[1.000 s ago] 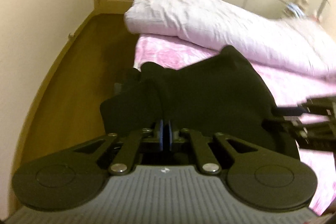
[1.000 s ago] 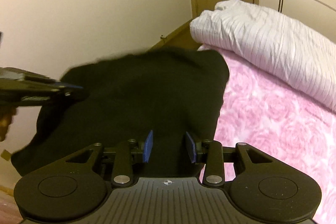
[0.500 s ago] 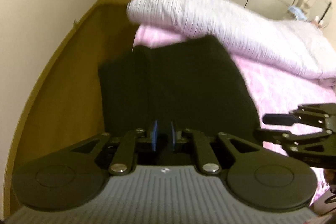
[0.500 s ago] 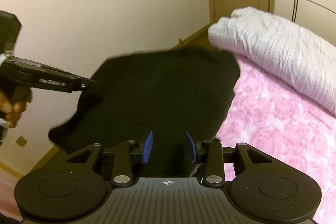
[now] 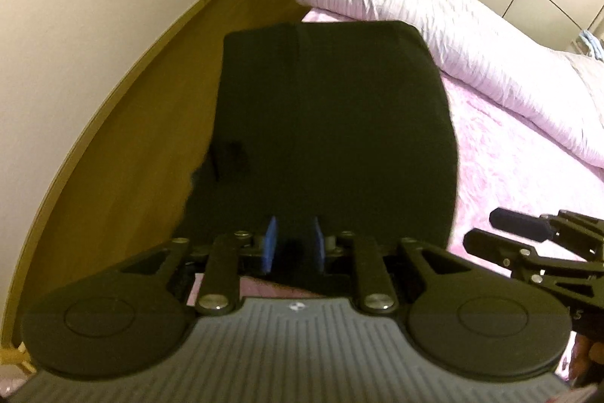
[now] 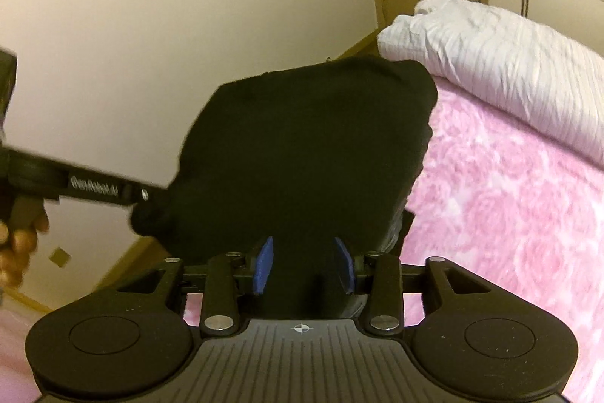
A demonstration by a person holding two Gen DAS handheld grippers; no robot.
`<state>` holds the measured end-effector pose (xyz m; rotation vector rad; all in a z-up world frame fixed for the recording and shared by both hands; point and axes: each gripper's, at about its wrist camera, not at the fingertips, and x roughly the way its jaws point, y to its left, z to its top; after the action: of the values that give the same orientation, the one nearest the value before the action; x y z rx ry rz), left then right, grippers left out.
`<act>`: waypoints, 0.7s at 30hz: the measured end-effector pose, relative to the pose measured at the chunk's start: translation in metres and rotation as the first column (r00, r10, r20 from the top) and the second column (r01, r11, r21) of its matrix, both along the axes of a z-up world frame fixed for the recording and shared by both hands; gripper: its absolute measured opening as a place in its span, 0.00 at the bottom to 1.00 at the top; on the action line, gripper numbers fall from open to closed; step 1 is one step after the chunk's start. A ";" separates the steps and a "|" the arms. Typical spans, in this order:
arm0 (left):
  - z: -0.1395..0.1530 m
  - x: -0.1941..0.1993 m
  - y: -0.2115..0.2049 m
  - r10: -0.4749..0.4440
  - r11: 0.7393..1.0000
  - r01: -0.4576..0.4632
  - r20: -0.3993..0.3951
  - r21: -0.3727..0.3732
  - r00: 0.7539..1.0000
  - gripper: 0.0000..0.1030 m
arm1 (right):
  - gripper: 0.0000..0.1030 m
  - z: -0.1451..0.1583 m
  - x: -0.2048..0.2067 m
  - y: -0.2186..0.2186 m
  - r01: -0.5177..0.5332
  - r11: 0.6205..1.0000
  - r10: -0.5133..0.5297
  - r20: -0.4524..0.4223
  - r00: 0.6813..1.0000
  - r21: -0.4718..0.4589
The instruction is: Fold clothes
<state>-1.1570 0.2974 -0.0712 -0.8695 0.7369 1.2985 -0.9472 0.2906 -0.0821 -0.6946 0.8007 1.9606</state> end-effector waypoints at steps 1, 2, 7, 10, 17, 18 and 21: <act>0.004 0.005 -0.010 0.003 1.000 -0.003 -0.008 0.002 1.000 0.17 | 0.47 0.004 0.003 -0.007 0.013 1.000 -0.013 -0.012 1.000 -0.003; 0.007 0.008 -0.017 0.008 1.000 -0.008 -0.014 0.004 1.000 0.17 | 0.47 0.009 0.006 -0.012 0.022 1.000 -0.022 -0.024 0.999 -0.001; 0.021 0.027 -0.057 0.064 0.998 -0.063 -0.027 0.027 0.998 0.23 | 0.48 0.031 0.014 -0.031 0.011 1.000 -0.011 -0.053 0.999 0.001; 0.022 0.040 -0.075 0.110 0.993 -0.109 -0.037 0.035 0.993 0.24 | 0.48 0.045 0.022 -0.038 -0.010 1.000 0.009 -0.047 0.999 -0.021; 0.006 0.090 -0.102 0.230 0.973 -0.229 -0.072 0.012 0.971 0.24 | 0.48 0.058 0.060 -0.072 -0.129 0.991 0.128 0.015 0.992 0.036; 0.004 0.100 -0.106 0.243 0.970 -0.244 -0.092 0.009 0.966 0.24 | 0.48 0.059 0.066 -0.077 -0.150 0.987 0.149 0.032 0.988 0.049; -0.002 0.129 -0.114 0.288 0.957 -0.288 -0.143 0.017 0.947 0.24 | 0.48 0.061 0.089 -0.091 -0.190 0.979 0.186 0.048 0.981 0.073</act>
<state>-1.0276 0.1832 -0.0734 -0.9178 0.7445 1.6346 -0.8579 0.1999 -0.0207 -0.7852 0.6500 2.1280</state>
